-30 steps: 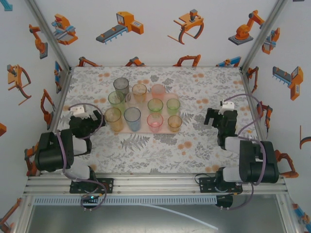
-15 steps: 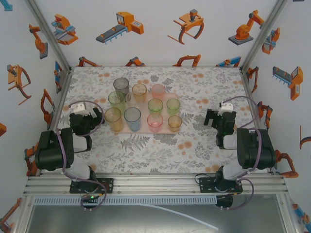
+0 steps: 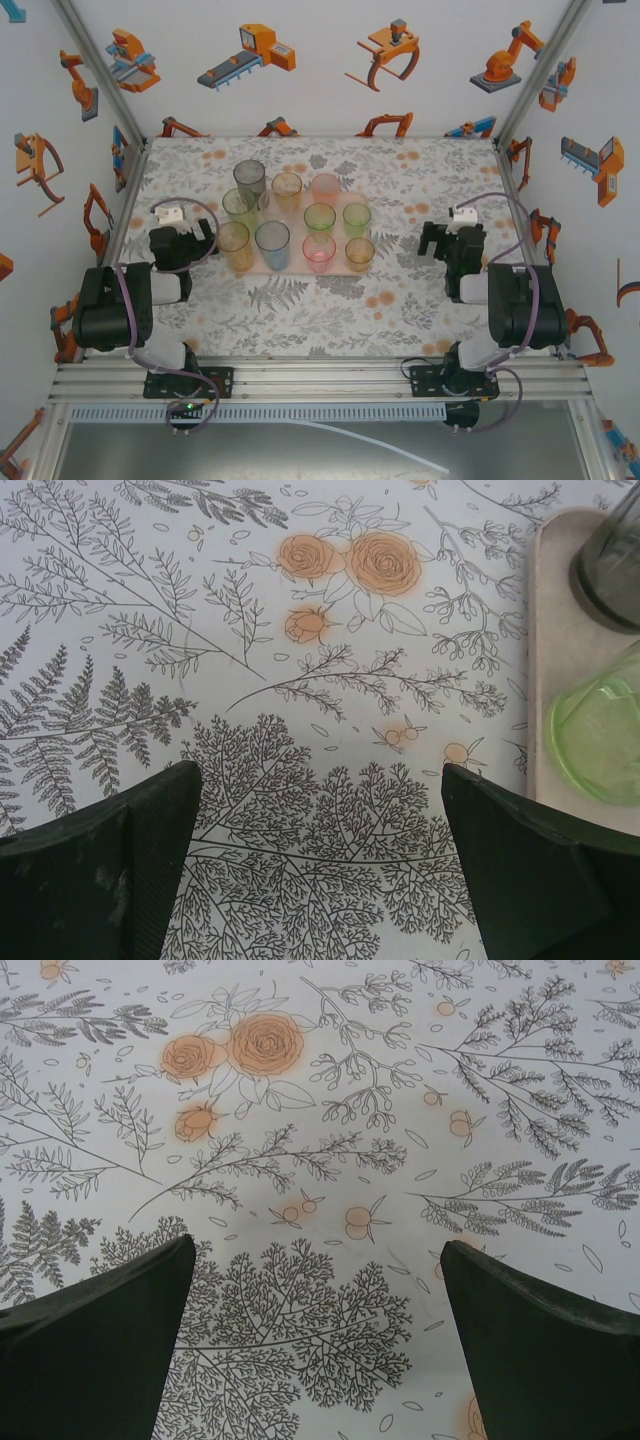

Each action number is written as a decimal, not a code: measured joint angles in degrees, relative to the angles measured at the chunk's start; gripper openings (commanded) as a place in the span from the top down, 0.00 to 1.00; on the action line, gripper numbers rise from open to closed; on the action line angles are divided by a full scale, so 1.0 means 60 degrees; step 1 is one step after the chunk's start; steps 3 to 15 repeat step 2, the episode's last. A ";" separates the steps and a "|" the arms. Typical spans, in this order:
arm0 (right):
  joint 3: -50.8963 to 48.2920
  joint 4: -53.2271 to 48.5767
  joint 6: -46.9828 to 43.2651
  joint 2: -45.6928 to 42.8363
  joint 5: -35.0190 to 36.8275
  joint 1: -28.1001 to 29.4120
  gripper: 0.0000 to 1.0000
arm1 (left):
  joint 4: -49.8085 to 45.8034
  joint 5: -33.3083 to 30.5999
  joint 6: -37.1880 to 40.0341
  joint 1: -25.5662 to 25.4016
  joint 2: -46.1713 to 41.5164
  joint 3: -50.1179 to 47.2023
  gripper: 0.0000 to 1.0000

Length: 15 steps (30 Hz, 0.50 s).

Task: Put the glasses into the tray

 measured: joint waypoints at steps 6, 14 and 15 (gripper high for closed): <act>0.0040 -0.0025 0.0000 0.0000 -0.0007 0.0000 0.01 | -0.0098 -0.0040 0.0073 -0.0062 0.0000 0.0066 0.03; 0.0040 -0.0025 0.0000 0.0000 -0.0007 0.0000 0.01 | -0.0098 -0.0040 0.0073 -0.0062 0.0000 0.0066 0.03; 0.0040 -0.0025 0.0000 0.0000 -0.0007 0.0000 0.01 | -0.0098 -0.0040 0.0073 -0.0062 0.0000 0.0066 0.03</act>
